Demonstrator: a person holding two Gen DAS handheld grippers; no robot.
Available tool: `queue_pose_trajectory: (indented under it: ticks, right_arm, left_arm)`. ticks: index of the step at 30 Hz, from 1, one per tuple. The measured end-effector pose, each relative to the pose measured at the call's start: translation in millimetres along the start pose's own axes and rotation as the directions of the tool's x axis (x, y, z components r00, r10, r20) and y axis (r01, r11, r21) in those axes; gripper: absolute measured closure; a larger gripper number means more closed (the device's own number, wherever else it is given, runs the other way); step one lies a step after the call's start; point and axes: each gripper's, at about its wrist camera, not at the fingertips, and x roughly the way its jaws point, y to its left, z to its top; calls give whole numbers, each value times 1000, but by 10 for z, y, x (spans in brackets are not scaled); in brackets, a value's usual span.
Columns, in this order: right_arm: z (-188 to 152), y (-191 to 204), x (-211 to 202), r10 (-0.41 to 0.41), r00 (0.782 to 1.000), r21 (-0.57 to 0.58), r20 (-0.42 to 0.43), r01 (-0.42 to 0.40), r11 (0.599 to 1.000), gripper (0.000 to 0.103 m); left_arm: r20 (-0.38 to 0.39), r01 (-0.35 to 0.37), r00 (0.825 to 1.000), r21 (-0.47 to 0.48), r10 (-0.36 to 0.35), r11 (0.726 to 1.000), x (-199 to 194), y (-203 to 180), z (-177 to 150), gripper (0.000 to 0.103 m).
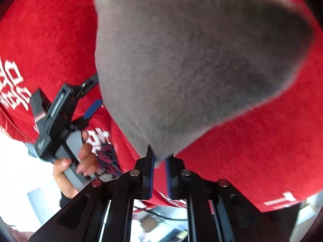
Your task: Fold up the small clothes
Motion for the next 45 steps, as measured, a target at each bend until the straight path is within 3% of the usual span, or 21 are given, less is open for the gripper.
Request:
queue_pose_trajectory:
  ticks: [6, 11, 15, 18, 22, 25, 26, 43, 45]
  right_arm:
    - [-70, 467, -368, -62, 998, -216, 7, 62, 974, 87]
    - [150, 880, -629, -143, 981, -373, 132, 182, 910, 87]
    - [419, 1138, -568, -241, 940, -404, 243, 324, 856, 87]
    - [681, 1204, -553, -270, 912, -420, 310, 386, 821, 87]
    - [1006, 900, -411, -405, 860, -382, 312, 504, 775, 91]
    - [1096, 728, -484, -316, 905, -317, 283, 399, 860, 95]
    - [1101, 702, -521, -303, 910, -301, 283, 384, 873, 95]
    - [958, 679, -934, -267, 919, -279, 288, 348, 895, 86]
    - [960, 703, -961, -266, 919, -288, 291, 349, 892, 78]
  left_arm:
    - [1, 8, 1000, -20, -8, 1000, -21, 58, -45, 8]
    - [5, -1, 1000, -15, 2, 1000, -58, 70, -94, 8]
    - [6, -9, 1000, -13, 9, 1000, -75, 68, -107, 8]
    - [9, -16, 1000, -6, 16, 1000, -75, 71, -130, 8]
    - [2, -6, 1000, -17, 6, 1000, -34, 69, -133, 8]
    - [1, -8, 1000, -19, 8, 1000, -29, 57, -131, 8]
    - [2, -10, 1000, -17, 10, 1000, -29, 57, -135, 8]
    - [-18, -36, 999, -32, 36, 999, -38, 17, -100, 8]
    - [-26, -37, 999, -42, 36, 998, -38, 23, -92, 8]
